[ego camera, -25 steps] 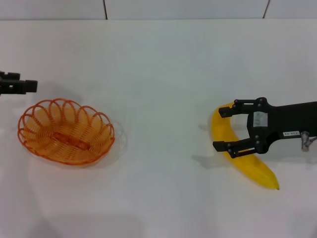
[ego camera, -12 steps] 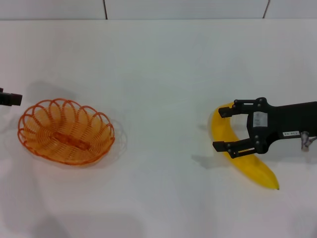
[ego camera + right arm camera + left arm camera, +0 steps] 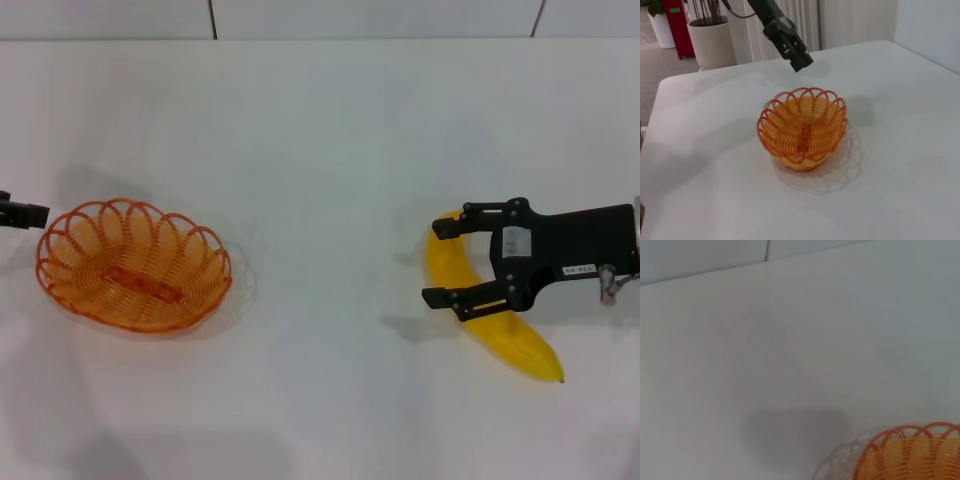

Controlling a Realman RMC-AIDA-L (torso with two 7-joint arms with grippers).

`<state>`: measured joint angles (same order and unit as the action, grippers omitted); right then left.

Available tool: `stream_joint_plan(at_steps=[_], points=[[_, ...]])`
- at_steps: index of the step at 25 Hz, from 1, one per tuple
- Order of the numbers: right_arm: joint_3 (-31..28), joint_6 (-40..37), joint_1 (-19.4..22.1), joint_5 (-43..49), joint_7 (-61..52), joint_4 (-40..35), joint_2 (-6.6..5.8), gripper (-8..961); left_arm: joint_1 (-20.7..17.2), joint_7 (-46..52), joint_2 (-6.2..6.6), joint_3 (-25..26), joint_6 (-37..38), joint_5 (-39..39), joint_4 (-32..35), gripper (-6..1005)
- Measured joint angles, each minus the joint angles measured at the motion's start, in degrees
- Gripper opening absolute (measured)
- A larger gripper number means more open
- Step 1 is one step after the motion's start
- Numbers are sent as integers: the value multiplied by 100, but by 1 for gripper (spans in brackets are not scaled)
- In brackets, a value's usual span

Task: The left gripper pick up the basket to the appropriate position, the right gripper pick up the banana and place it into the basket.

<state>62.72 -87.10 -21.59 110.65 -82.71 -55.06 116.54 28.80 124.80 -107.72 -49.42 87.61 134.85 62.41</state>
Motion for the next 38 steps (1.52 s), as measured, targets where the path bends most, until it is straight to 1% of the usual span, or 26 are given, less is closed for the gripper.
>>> stream_joint_plan(at_steps=[4,11,14,18,22,27,38], points=[[7,0,-13,0,10,31,0,893,88,-167,-88,-4,-264,160,-228,678],[5,0,-50,7,10,65,0,893,290,-250,-403,-39,-681,763,-424,677],[4,0,-50,30,8,65,0,893,315,-288,-491,-66,-829,833,-460,677],[10,0,-64,77,4,76,0,894,316,-330,-577,-70,-968,835,-462,677],[19,0,-154,101,8,194,-1,894,319,-334,-631,-69,-1033,832,-496,677],[21,0,-211,208,8,252,2,894,328,-425,-665,-67,-1212,781,-692,677],[21,0,-232,212,8,273,8,893,336,-549,-717,-67,-1306,763,-748,677]])
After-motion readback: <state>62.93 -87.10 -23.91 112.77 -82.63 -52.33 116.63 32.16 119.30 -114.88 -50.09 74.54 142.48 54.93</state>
